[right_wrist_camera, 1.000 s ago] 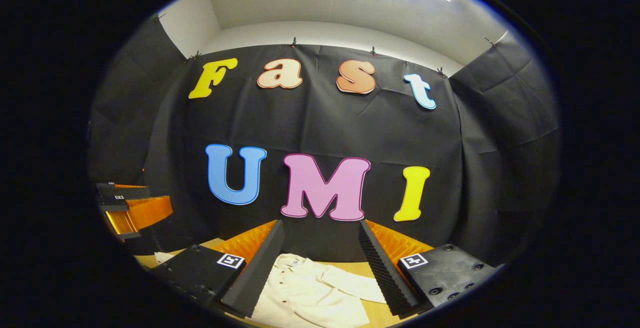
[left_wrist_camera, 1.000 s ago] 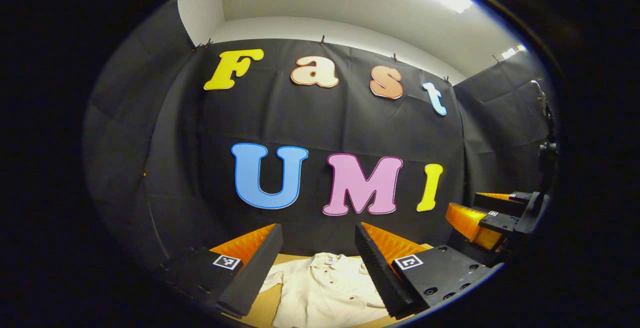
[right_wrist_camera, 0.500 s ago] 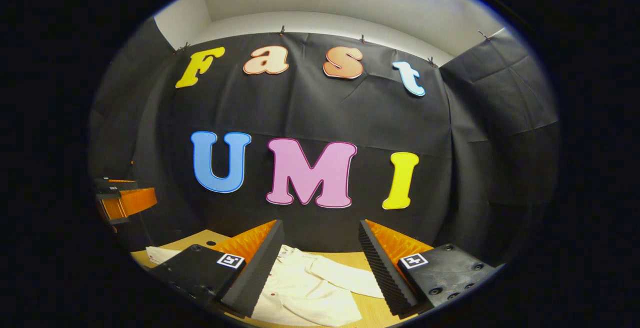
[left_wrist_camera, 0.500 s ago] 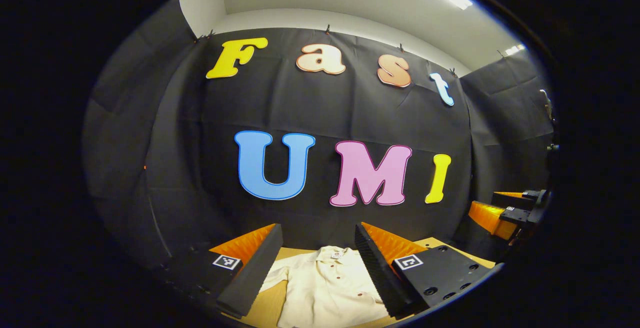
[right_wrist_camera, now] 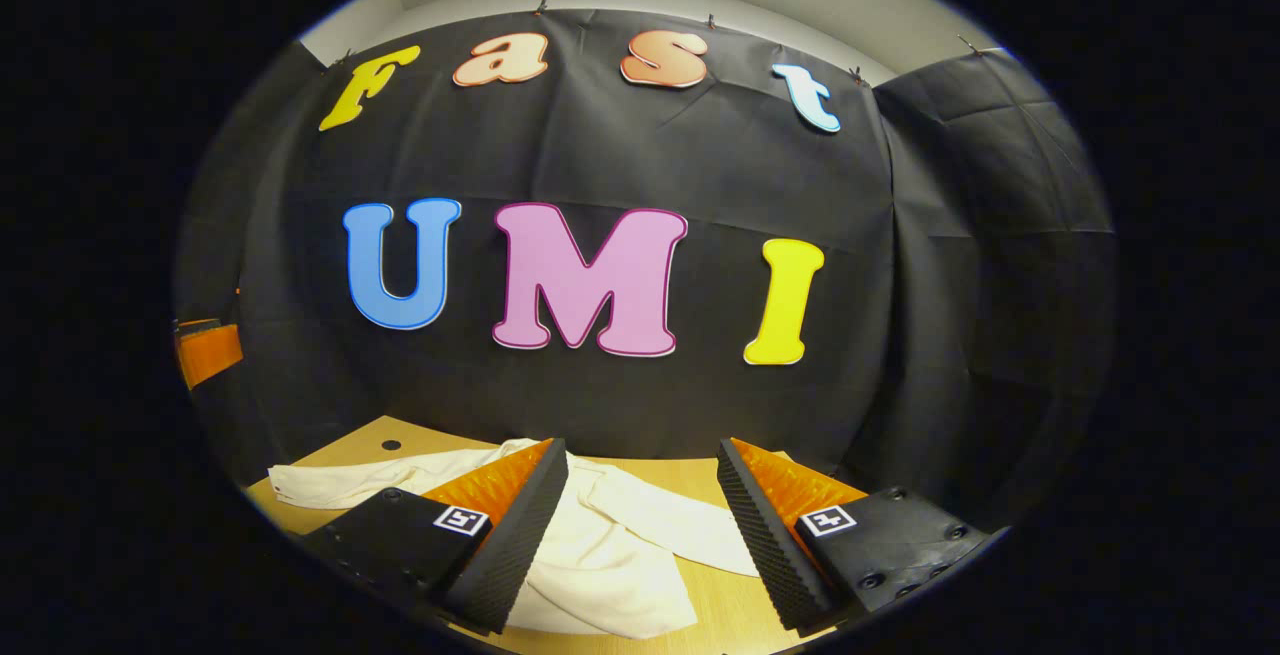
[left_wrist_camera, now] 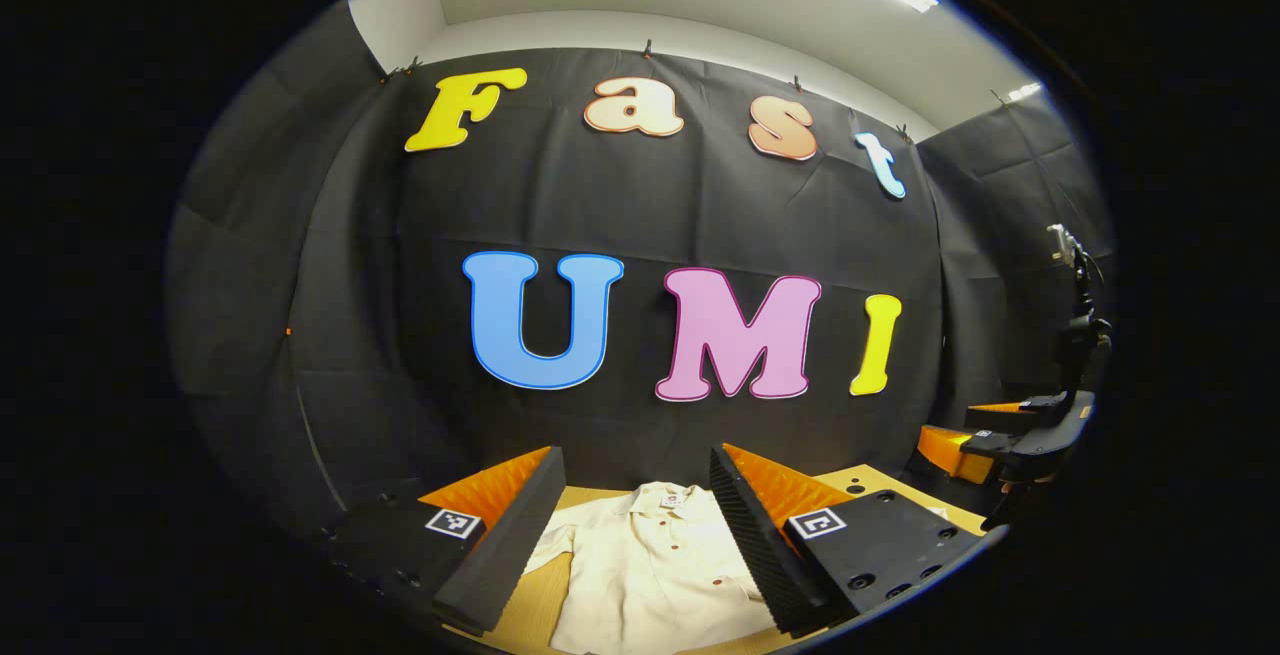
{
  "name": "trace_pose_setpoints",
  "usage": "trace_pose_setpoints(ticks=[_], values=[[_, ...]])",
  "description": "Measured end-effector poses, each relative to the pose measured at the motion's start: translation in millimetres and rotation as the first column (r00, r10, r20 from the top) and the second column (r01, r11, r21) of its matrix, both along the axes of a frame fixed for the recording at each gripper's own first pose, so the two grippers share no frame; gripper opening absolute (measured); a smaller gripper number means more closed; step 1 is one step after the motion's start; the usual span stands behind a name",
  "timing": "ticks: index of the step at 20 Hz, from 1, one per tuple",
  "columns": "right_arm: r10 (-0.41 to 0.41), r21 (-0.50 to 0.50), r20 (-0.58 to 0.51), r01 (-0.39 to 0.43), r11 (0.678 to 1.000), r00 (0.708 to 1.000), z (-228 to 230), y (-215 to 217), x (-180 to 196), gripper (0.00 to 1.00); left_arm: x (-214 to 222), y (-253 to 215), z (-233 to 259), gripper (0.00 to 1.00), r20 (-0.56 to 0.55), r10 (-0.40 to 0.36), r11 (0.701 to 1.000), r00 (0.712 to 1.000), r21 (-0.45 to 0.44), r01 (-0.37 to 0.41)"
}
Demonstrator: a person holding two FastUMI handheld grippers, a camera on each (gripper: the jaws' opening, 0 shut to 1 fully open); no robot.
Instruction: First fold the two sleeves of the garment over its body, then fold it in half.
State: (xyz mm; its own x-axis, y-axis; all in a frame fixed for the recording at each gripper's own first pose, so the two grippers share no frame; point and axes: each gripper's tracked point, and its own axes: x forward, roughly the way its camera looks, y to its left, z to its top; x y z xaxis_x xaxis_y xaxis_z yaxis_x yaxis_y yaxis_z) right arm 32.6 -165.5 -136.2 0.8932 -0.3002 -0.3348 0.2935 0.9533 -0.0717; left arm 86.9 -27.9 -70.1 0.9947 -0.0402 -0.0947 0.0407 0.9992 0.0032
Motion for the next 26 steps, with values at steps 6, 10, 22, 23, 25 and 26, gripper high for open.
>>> trace_pose_setpoints(ticks=[6, 10, 22, 23, 25, 26], values=[[-0.01, 0.108, -0.228, 0.036, 0.994, 0.974, -90.0, -45.6, 6.7, 0.97, 9.1, -18.5, -12.4, 0.96, -0.029, 0.024, 1.0, 0.999, -0.015, -0.024], [-0.033, 0.099, -0.314, 0.068, 0.993, 0.949, -138.6, -87.5, 3.0, 0.97, 19.2, -36.7, -16.0, 0.96, -0.036, 0.045, 0.999, 0.998, 0.003, -0.045], [-0.11, 0.134, -0.606, 0.237, 0.962, 0.788, -286.4, -220.3, -54.6, 0.98, 54.6, -117.0, -44.2, 0.96, -0.104, 0.096, 0.995, 0.99, 0.037, -0.092], [-0.123, 0.126, -0.626, 0.255, 0.959, 0.77, -297.1, -233.1, -60.9, 0.98, 58.3, -125.6, -48.1, 0.96, -0.113, 0.096, 0.995, 0.989, 0.036, -0.092], [-0.151, 0.099, -0.66, 0.285, 0.953, 0.736, -315.2, -259.9, -73.9, 0.98, 63.6, -141.7, -53.3, 0.96, -0.128, 0.095, 0.995, 0.987, 0.033, -0.092], [-0.162, 0.093, -0.676, 0.301, 0.949, 0.718, -321.9, -271.4, -81.0, 0.98, 67.5, -149.3, -55.3, 0.96, -0.133, 0.093, 0.996, 0.987, 0.029, -0.09]])
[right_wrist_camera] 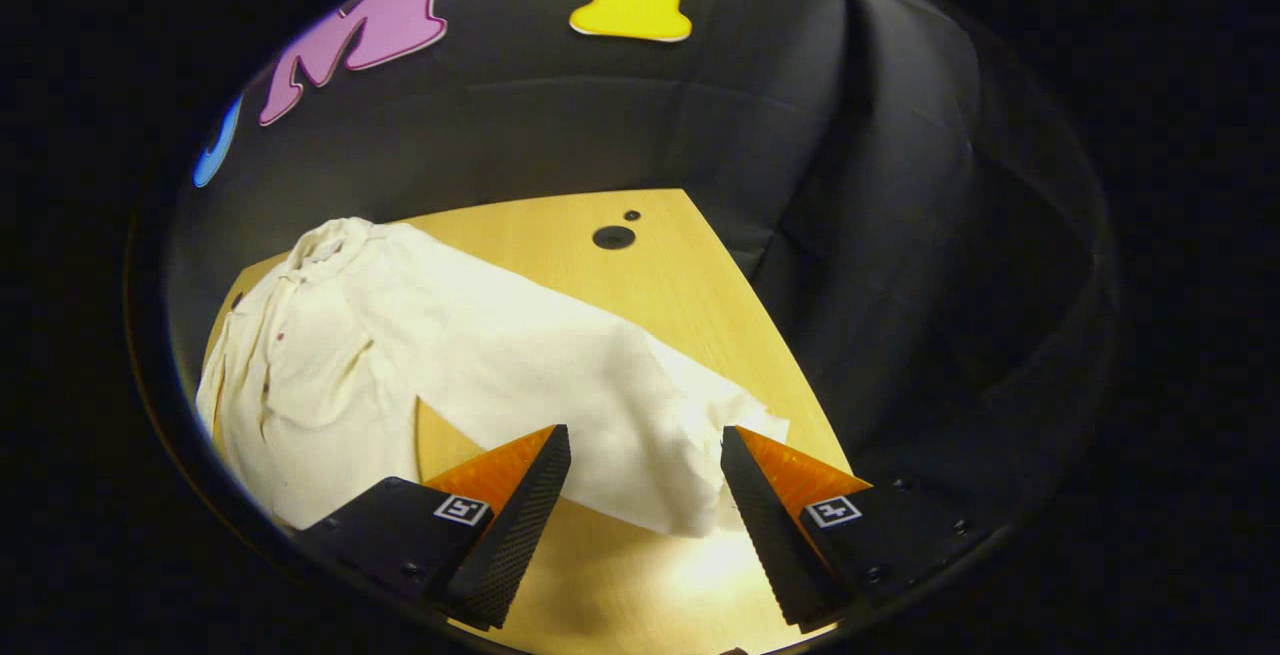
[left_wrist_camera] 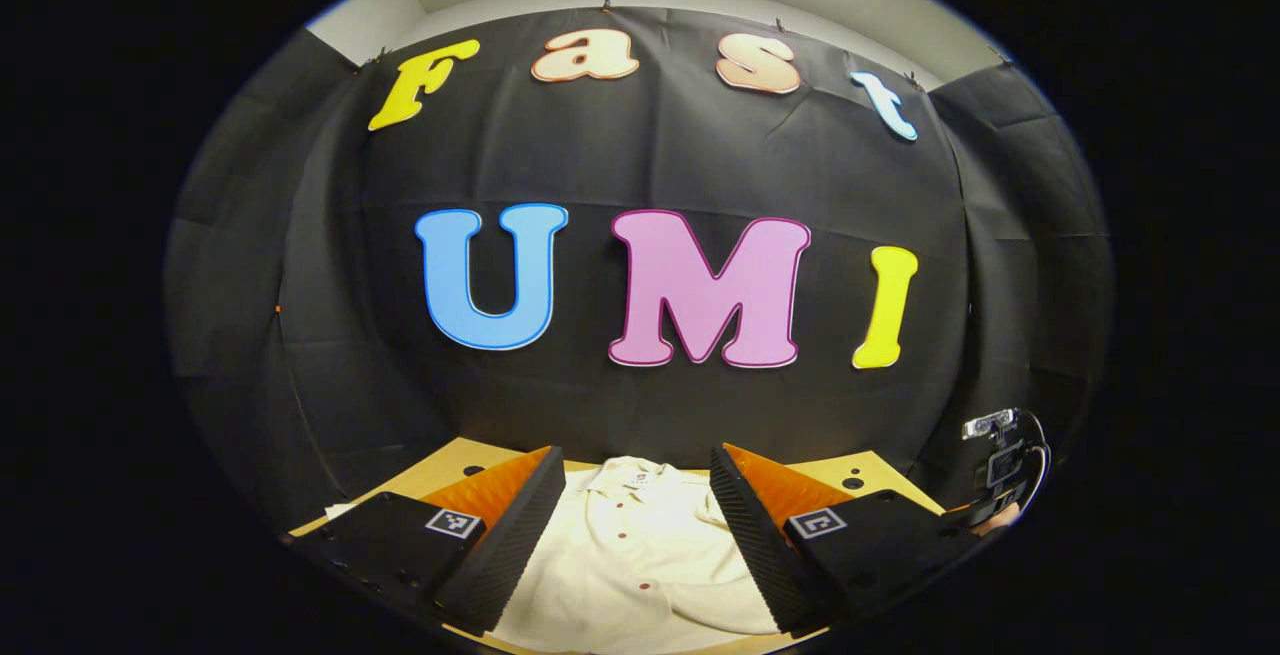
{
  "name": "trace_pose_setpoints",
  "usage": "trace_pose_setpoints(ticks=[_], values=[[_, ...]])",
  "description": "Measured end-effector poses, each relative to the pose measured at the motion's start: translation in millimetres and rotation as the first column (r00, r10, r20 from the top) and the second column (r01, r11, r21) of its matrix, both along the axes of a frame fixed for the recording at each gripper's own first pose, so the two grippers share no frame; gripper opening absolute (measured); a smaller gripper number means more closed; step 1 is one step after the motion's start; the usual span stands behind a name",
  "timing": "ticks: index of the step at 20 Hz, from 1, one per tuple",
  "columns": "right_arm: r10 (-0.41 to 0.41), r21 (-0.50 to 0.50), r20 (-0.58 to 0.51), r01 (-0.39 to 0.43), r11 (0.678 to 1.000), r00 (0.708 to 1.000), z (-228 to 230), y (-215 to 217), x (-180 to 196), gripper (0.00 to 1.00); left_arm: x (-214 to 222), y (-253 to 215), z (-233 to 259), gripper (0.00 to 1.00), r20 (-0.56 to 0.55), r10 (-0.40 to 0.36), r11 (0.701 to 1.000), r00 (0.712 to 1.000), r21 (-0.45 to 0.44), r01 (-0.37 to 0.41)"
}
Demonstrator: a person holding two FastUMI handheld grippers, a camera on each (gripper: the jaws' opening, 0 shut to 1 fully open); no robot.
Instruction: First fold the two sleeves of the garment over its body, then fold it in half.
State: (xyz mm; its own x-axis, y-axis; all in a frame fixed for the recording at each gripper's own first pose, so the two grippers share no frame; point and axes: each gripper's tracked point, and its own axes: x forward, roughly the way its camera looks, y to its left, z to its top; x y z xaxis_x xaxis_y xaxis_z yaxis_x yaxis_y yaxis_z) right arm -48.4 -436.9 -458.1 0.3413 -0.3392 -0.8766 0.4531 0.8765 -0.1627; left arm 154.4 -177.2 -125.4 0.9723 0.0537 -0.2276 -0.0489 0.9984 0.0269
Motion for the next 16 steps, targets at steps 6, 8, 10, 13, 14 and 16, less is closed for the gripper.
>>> trace_pose_setpoints(ticks=[6, 8, 10, 13, 14, 16], values=[[-0.132, 0.052, -0.077, 0.136, 0.989, 0.988, -37.0, -41.9, -30.3, 0.98, 14.0, -34.3, -7.0, 0.95, -0.023, 0.0, 0.998, 1.0, -0.063, -0.002], [-0.15, 0.077, -0.101, 0.158, 0.984, 0.983, -46.6, -44.7, -36.4, 0.98, 15.0, -37.7, -3.3, 0.96, -0.01, -0.012, 0.999, 1.0, -0.044, 0.012], [-0.15, 0.099, -0.127, 0.163, 0.982, 0.98, -56.0, -43.5, -41.2, 0.98, 13.6, -34.2, 1.7, 0.96, 0.001, -0.02, 1.0, 1.0, -0.008, 0.02], [-0.153, 0.125, -0.124, 0.168, 0.978, 0.98, -62.4, -43.4, -35.8, 0.93, 6.5, -23.7, 8.5, 0.96, 0.013, -0.018, 0.999, 1.0, 0.027, 0.018], [-0.157, 0.141, -0.147, 0.178, 0.974, 0.977, -64.3, -40.6, -37.4, 0.85, 3.8, -19.1, 10.6, 0.95, 0.017, -0.015, 0.999, 1.0, 0.029, 0.015], [-0.163, 0.151, -0.128, 0.181, 0.972, 0.978, -68.2, -38.8, -26.5, 0.65, -1.1, -8.3, 10.6, 0.95, 0.015, -0.004, 1.0, 1.0, 0.022, 0.004]])
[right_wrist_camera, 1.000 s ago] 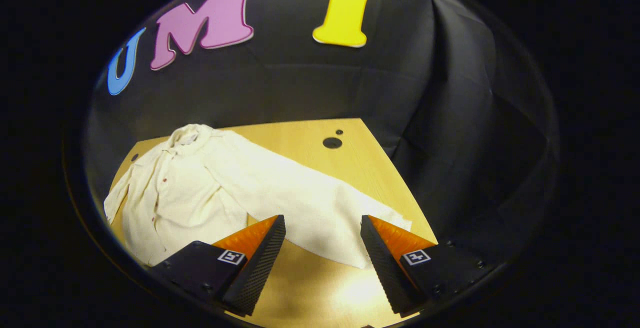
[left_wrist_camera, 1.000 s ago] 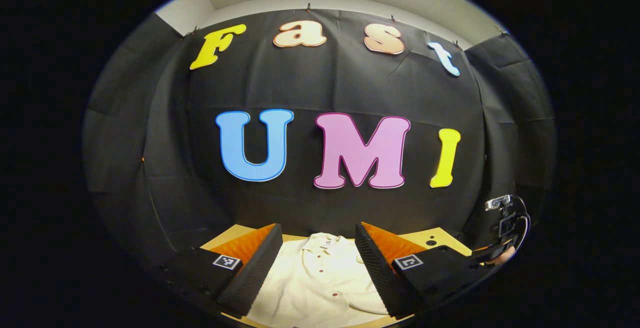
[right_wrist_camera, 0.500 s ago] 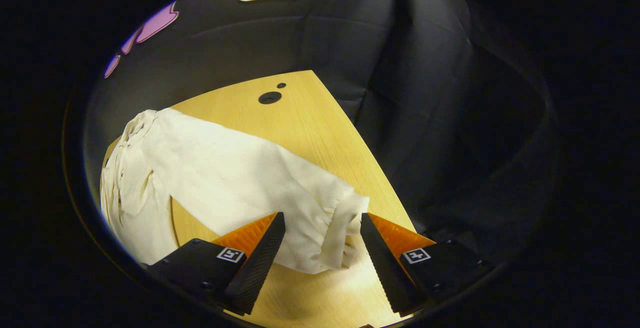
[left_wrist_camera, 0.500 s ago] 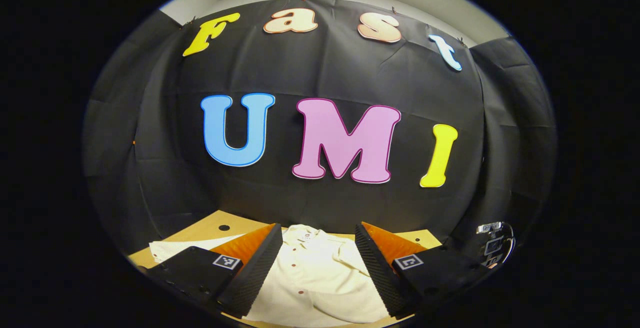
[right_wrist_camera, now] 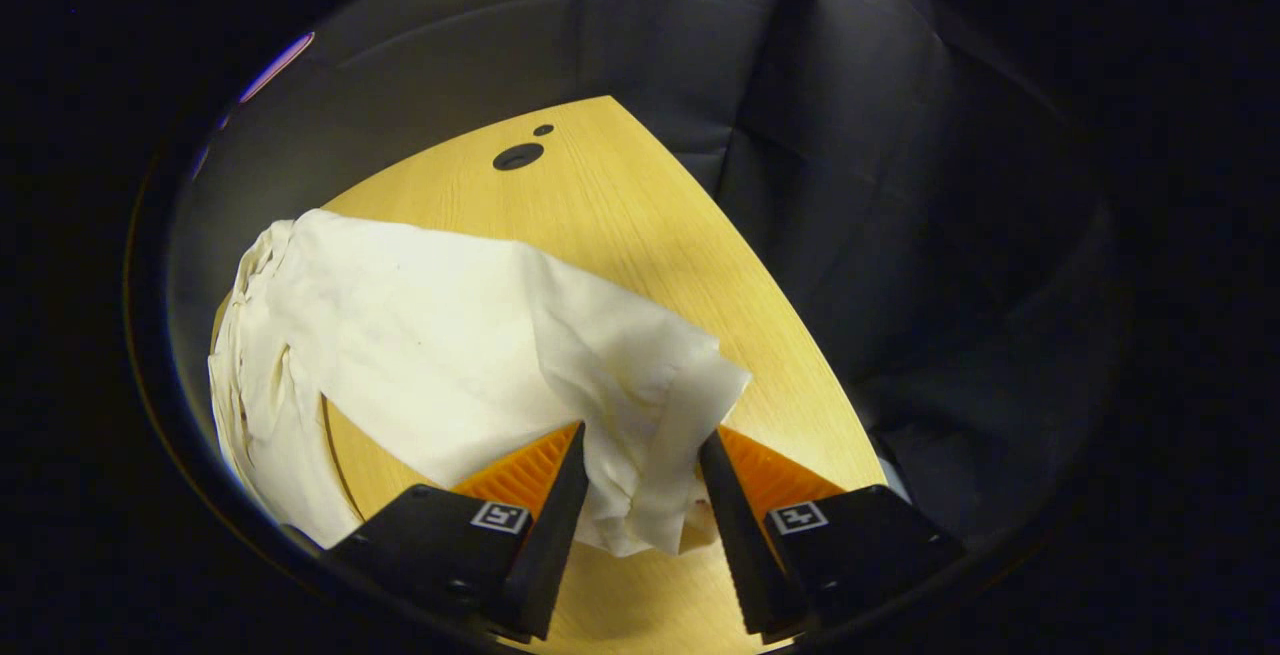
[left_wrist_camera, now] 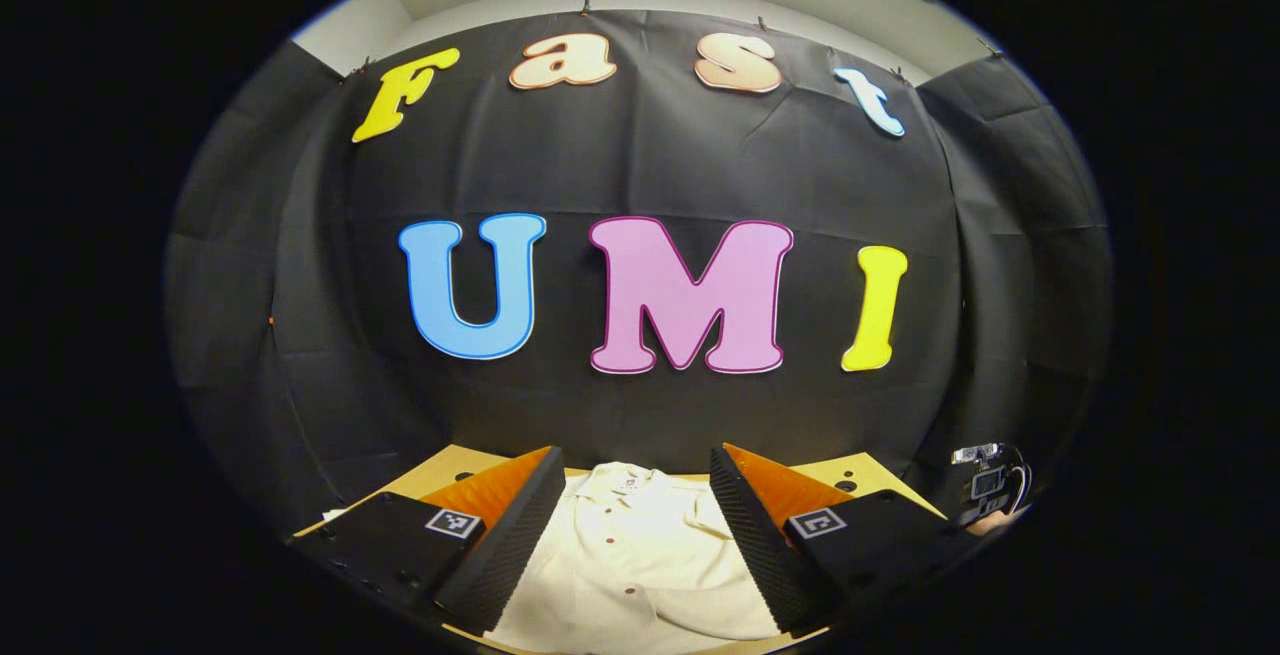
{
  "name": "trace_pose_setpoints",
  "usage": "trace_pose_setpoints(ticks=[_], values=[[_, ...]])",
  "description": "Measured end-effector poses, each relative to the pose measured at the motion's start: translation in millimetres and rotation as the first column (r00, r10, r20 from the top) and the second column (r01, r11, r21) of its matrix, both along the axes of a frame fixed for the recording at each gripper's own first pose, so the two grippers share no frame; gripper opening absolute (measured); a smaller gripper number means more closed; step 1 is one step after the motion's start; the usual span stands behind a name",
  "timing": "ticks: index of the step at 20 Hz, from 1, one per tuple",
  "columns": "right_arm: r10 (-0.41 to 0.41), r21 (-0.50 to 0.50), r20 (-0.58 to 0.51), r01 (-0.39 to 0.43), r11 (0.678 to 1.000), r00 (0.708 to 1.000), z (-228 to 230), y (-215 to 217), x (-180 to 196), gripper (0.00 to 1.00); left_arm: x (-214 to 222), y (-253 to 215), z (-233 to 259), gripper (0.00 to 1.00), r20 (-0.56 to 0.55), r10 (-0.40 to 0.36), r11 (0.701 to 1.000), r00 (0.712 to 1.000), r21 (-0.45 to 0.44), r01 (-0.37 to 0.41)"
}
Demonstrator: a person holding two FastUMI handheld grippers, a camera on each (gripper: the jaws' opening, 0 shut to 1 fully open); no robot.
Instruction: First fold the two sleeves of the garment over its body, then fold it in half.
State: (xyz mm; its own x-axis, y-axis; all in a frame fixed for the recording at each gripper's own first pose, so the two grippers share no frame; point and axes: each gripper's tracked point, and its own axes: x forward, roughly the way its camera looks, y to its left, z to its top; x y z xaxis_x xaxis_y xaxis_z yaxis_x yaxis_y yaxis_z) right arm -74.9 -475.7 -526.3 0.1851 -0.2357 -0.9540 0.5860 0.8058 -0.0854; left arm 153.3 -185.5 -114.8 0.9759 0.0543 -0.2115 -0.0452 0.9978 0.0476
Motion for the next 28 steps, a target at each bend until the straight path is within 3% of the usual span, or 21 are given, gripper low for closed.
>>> trace_pose_setpoints(ticks=[3, 4, 5, 12, 16, 22, 28], values=[[0.003, 0.021, 0.004, -0.003, 1.0, 1.0, -0.5, 10.1, 4.6, 0.1, -9.0, 20.6, -1.0, 0.95, -0.008, 0.021, 1.0, 1.0, -0.004, -0.021], [0.013, 0.015, -0.01, -0.013, 1.0, 1.0, 4.4, 10.5, 3.2, 0.13, -11.4, 28.4, -1.4, 0.96, -0.01, 0.028, 1.0, 1.0, -0.003, -0.029], [0.028, -0.003, -0.013, -0.028, 1.0, 1.0, 3.5, 10.1, 4.1, 0.05, -13.4, 37.9, -2.1, 0.96, -0.013, 0.038, 0.999, 0.999, -0.001, -0.038], [0.173, -0.095, 0.068, -0.166, 0.982, 0.983, 62.1, 44.4, 60.8, 0.05, -25.8, 105.0, 3.4, 0.96, -0.005, 0.106, 0.994, 0.994, 0.001, -0.106], [0.256, -0.109, 0.136, -0.242, 0.964, 0.957, 95.6, 83.2, 108.2, 0.05, -32.2, 138.6, 2.9, 0.96, 0.0, 0.131, 0.991, 0.991, 0.0, -0.131], [0.381, -0.109, 0.212, -0.366, 0.924, 0.9, 117.3, 164.6, 181.8, 0.05, -44.4, 182.9, -0.8, 0.96, -0.001, 0.174, 0.985, 0.985, -0.015, -0.174], [0.535, -0.094, 0.256, -0.53, 0.843, 0.805, 121.4, 283.3, 255.5, 0.05, -52.9, 231.0, -13.8, 0.96, -0.029, 0.231, 0.972, 0.972, -0.034, -0.232]])
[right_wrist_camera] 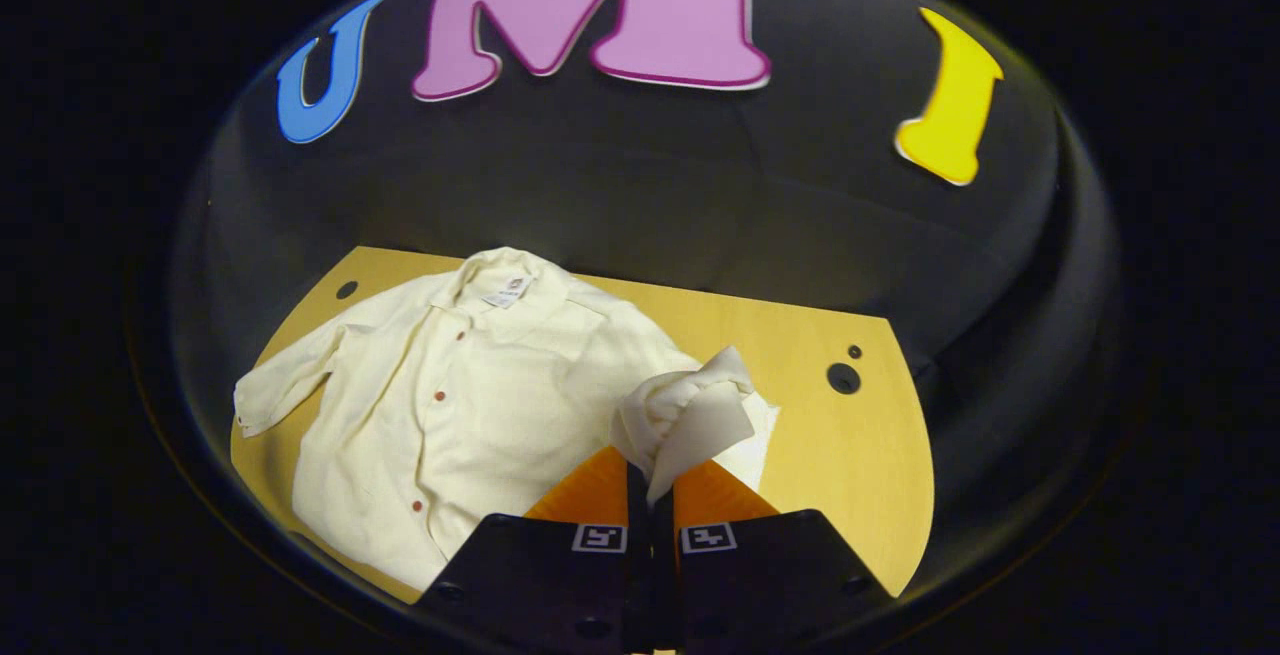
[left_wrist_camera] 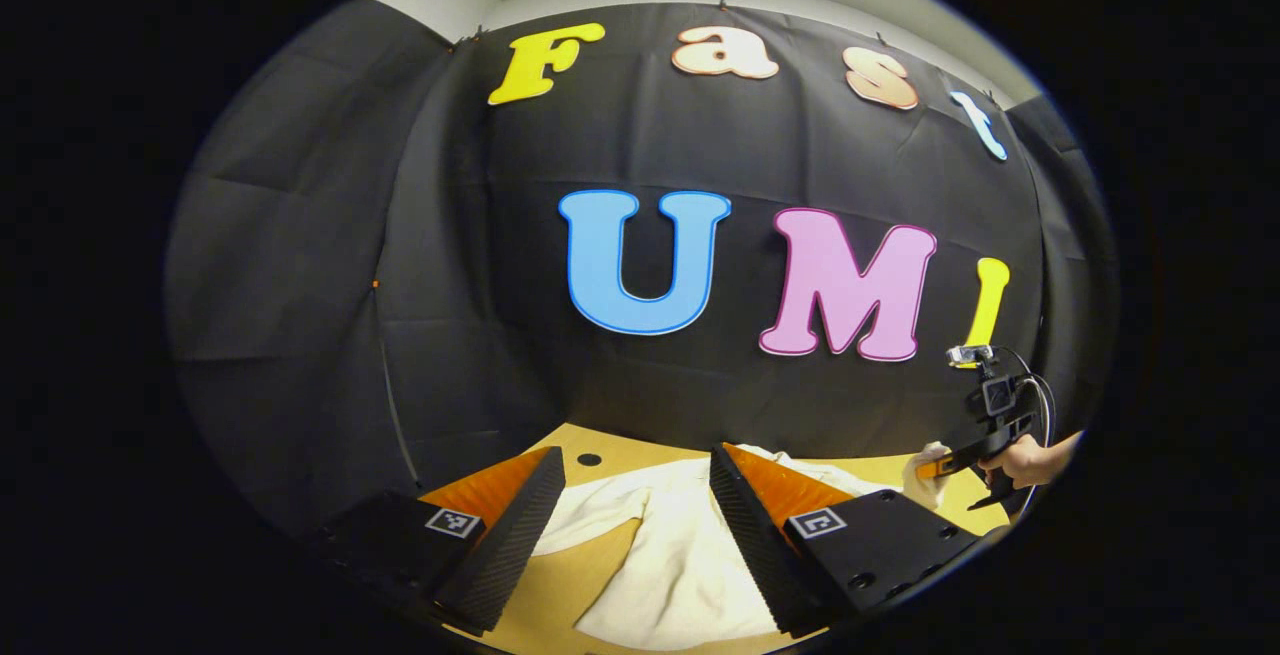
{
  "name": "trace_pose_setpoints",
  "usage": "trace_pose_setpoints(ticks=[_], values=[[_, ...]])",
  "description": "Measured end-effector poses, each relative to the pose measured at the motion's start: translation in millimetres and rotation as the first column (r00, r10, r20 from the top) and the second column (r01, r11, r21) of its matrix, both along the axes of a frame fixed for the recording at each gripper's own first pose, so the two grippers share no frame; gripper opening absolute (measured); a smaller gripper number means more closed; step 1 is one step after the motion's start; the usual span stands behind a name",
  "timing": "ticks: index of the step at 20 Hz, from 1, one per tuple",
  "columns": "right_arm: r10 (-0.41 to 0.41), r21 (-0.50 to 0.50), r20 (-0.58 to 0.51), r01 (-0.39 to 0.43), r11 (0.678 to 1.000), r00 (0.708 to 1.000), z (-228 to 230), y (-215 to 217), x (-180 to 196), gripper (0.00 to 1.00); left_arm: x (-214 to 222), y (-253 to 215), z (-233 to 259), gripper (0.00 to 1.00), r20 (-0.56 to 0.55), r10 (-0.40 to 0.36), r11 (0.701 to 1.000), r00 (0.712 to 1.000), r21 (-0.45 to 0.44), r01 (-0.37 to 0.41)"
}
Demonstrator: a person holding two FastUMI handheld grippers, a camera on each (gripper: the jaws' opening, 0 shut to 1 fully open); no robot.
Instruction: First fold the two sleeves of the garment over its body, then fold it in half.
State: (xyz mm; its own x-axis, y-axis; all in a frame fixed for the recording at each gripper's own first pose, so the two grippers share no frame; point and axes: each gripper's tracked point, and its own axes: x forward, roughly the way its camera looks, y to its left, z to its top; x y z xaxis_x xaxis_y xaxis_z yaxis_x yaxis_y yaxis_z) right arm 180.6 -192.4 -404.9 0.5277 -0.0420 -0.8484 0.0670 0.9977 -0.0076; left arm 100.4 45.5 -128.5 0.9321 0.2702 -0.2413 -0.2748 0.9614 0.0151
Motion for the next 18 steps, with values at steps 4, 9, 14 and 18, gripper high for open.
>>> trace_pose_setpoints(ticks=[4, 9, 14, 18], values=[[0.078, 0.049, -0.002, -0.078, 0.996, 0.997, -11.7, 77.7, 32.1, 0.05, -0.7, 34.5, -4.1, 0.96, -0.015, 0.038, 0.999, 0.999, -0.002, -0.038], [0.147, 0.161, -0.017, -0.142, 0.977, 0.989, -35.3, 177.9, 54.8, 0.05, -8.3, 74.0, -20.4, 0.96, -0.043, 0.079, 0.997, 0.996, -0.003, -0.079], [0.135, 0.303, -0.038, -0.117, 0.946, 0.99, -76.1, 250.5, 62.2, 0.09, -18.7, 103.0, -42.9, 0.96, -0.087, 0.112, 0.994, 0.99, -0.011, -0.113], [0.099, 0.369, 0.014, -0.097, 0.924, 0.995, -85.8, 273.1, 81.5, 0.29, -22.9, 114.2, -69.9, 0.96, -0.125, 0.118, 0.992, 0.985, -0.023, -0.121]])
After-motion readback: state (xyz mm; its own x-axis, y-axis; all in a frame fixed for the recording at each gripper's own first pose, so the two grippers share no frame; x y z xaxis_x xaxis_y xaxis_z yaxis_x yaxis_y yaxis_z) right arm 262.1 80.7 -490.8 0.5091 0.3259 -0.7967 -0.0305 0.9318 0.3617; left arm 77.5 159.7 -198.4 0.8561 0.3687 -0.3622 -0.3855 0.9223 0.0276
